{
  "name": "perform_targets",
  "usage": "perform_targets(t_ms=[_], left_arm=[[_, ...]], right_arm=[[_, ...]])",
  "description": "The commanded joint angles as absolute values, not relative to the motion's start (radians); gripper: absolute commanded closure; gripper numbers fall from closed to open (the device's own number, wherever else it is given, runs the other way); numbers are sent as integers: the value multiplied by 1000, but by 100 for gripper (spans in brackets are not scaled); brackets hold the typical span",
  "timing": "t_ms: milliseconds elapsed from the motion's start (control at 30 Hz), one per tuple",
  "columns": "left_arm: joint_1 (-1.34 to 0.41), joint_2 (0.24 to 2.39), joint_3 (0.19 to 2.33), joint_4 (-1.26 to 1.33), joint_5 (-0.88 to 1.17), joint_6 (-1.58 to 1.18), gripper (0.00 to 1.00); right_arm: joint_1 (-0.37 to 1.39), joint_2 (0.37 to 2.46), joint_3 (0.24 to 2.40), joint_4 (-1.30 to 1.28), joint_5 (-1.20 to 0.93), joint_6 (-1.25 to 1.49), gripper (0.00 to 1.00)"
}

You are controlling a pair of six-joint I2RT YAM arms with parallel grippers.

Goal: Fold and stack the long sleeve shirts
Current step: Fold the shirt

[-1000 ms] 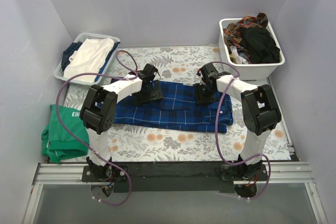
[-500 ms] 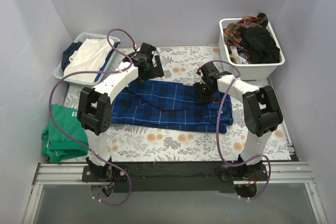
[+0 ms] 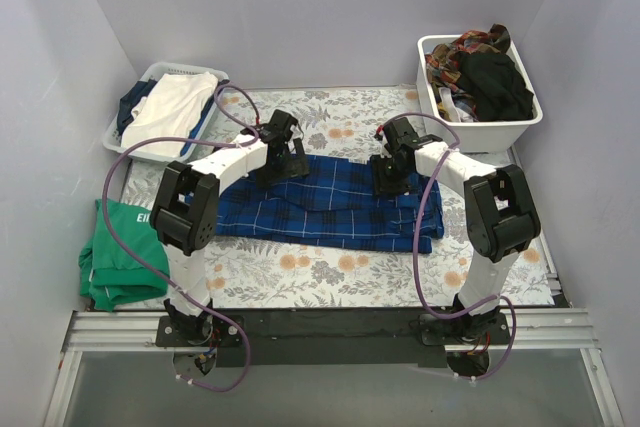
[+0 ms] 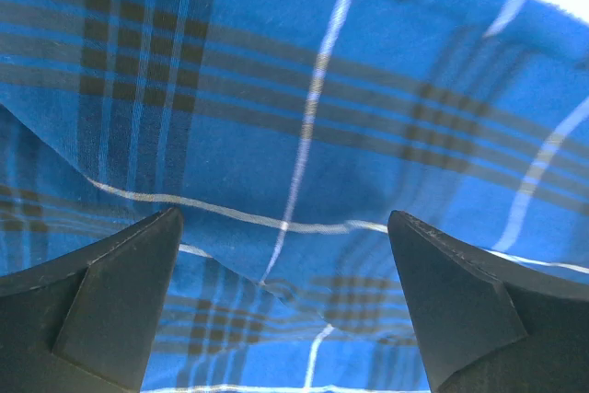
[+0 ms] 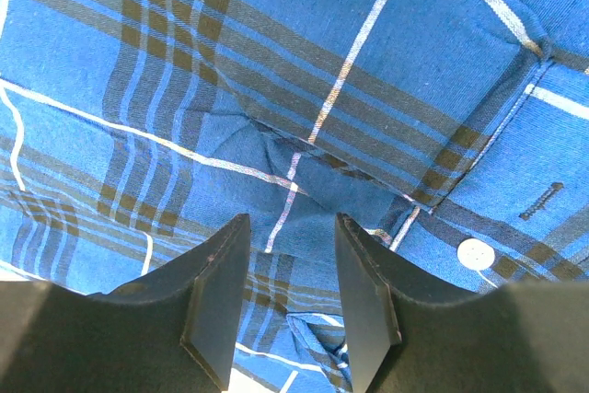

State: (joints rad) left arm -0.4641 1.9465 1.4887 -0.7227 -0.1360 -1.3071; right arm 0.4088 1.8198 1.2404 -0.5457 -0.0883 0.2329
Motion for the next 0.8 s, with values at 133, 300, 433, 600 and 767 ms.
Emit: perform_targets(t_ms=[133,300,433,600,767], left_arm=[[-460,1934,1362,-614,-141,-1335,4],[-453,1959,1318,-617,-166,-1339,4],[-448,1957,1299,-611,-166,-1333,4],[-445,1974,1325,-621,-172,-1318,4],[-445,1956,1384,-624,-179,-1292,4]], right_arm=[[414,1750,1278,-545,-115,226,50],[414,1717,1305,-546,-98,222,50],[414,1704,1319,-546,-84,215,49],[414,1736,1307,-555,-55,222,49],[413,1767,1313,-567,-15,239,49]])
